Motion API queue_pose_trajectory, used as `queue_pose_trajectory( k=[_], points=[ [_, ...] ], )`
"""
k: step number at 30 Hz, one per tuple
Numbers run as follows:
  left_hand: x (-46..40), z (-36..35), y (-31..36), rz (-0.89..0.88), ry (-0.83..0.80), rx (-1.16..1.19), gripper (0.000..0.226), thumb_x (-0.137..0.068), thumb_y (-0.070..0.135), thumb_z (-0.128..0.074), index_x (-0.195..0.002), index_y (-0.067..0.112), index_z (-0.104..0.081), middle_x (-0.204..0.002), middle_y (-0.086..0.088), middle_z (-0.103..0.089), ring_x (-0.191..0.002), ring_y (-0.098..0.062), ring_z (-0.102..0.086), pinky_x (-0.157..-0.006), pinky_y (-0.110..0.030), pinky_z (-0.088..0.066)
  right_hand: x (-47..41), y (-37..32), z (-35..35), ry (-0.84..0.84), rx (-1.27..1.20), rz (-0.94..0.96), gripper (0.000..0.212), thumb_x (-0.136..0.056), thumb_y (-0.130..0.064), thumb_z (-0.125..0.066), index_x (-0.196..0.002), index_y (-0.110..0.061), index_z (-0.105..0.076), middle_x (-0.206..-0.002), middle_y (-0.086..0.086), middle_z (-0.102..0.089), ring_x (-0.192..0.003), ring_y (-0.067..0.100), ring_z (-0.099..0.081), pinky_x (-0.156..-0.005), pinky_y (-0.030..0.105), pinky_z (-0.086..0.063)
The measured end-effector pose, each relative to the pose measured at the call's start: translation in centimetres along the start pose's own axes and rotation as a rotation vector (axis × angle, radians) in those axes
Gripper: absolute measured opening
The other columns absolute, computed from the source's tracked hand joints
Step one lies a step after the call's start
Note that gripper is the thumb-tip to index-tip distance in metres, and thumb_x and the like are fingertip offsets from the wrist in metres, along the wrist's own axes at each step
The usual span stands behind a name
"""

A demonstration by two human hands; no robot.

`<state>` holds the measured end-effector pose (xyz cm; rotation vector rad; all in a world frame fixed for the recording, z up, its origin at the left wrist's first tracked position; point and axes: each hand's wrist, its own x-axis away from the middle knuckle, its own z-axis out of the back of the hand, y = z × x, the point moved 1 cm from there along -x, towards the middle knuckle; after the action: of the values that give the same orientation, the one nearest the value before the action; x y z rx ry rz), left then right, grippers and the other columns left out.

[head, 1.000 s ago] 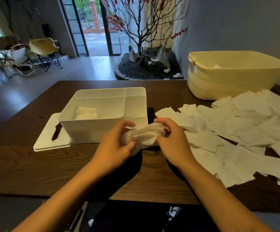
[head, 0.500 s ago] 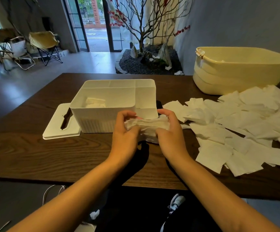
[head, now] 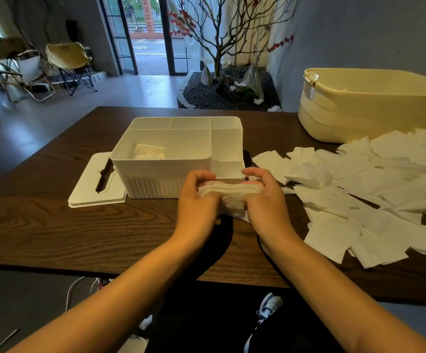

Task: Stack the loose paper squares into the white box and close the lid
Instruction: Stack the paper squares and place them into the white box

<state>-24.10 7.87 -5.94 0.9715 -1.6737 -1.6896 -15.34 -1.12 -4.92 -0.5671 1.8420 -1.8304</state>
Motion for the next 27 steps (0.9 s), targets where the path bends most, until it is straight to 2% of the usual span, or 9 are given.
queue_pose_trajectory(
  k=[4, 8, 11, 15, 17, 21, 24, 27],
  points=[
    [0.2, -0.1, -0.2, -0.022, -0.033, -0.007, 0.028, -0.085, -0.01, -0.058, -0.098, 0.014, -0.062, -0.096, -0.012, -0.067, -0.086, -0.026, -0.066, -0.072, -0.042, -0.059, 0.2, -0.1, -0.1, -0.012, 0.027, 0.011, 0.039, -0.089, 0.011, -0.05, -0.109, -0.021, -0.058, -0.098, 0.0, -0.06, -0.09, 0.016, -0.061, -0.058, 0.013, -0.052],
    [-0.5, 0.4, -0.3, 0.002, 0.055, 0.043, 0.035, -0.08, -0.016, -0.051, -0.089, 0.017, -0.061, -0.088, -0.002, -0.062, -0.081, -0.015, -0.058, -0.068, -0.025, -0.052, -0.1, 0.2, 0.4, 0.052, 0.021, -0.054, 0.036, -0.087, 0.012, -0.047, -0.103, -0.015, -0.062, -0.096, -0.005, -0.059, -0.087, 0.01, -0.056, -0.051, 0.009, -0.047],
    [-0.5, 0.5, -0.2, 0.046, 0.026, 0.051, 0.034, -0.08, -0.015, -0.05, -0.089, 0.016, -0.062, -0.087, -0.003, -0.061, -0.08, -0.016, -0.056, -0.068, -0.028, -0.048, -0.4, 0.3, 0.5, 0.032, 0.044, -0.078, 0.037, -0.087, 0.012, -0.045, -0.103, -0.017, -0.062, -0.098, 0.0, -0.06, -0.087, 0.013, -0.057, -0.049, 0.009, -0.045],
    [-1.5, 1.4, 0.1, 0.139, -0.061, 0.03, 0.036, -0.08, -0.016, -0.046, -0.084, 0.015, -0.063, -0.08, -0.003, -0.055, -0.08, -0.018, -0.05, -0.064, -0.023, -0.043, -0.7, 0.1, 0.7, 0.013, 0.057, -0.125, 0.039, -0.086, 0.013, -0.044, -0.104, -0.016, -0.062, -0.097, -0.003, -0.057, -0.081, 0.012, -0.053, -0.044, 0.008, -0.04],
    [-1.7, 2.0, 0.2, 0.172, -0.098, 0.059, 0.032, -0.075, -0.014, -0.05, -0.078, 0.015, -0.064, -0.08, -0.006, -0.055, -0.084, -0.024, -0.051, -0.066, -0.026, -0.044, -0.8, 0.0, 0.9, -0.006, 0.068, -0.123, 0.038, -0.084, 0.013, -0.046, -0.102, -0.016, -0.063, -0.098, -0.002, -0.057, -0.085, 0.012, -0.054, -0.047, 0.008, -0.043],
    [-0.5, 1.2, 0.0, 0.284, -0.148, 0.215, 0.022, -0.065, -0.003, -0.054, -0.071, 0.017, -0.062, -0.094, -0.011, -0.062, -0.093, -0.033, -0.055, -0.067, -0.042, -0.052, -0.4, -0.1, 0.5, -0.069, 0.071, -0.093, 0.035, -0.084, 0.012, -0.048, -0.094, -0.019, -0.062, -0.096, -0.001, -0.058, -0.09, 0.013, -0.056, -0.053, 0.011, -0.049],
    [-0.4, 0.4, 0.0, 0.189, -0.102, 0.235, 0.025, -0.066, -0.007, -0.054, -0.068, 0.018, -0.058, -0.087, -0.004, -0.065, -0.089, -0.029, -0.059, -0.073, -0.042, -0.052, 0.3, -0.1, -0.2, -0.097, 0.031, -0.05, 0.038, -0.081, 0.015, -0.049, -0.097, -0.016, -0.061, -0.093, -0.001, -0.058, -0.086, 0.013, -0.057, -0.054, 0.013, -0.05],
    [-0.2, 1.0, -0.3, 0.091, -0.125, 0.031, 0.025, -0.072, -0.007, -0.054, -0.079, 0.016, -0.058, -0.085, -0.004, -0.063, -0.084, -0.022, -0.059, -0.069, -0.032, -0.051, 0.4, 0.3, -0.1, -0.099, 0.072, -0.014, 0.034, -0.083, 0.012, -0.05, -0.093, -0.017, -0.063, -0.09, 0.002, -0.062, -0.082, 0.014, -0.059, -0.055, 0.015, -0.051]
  ],
)
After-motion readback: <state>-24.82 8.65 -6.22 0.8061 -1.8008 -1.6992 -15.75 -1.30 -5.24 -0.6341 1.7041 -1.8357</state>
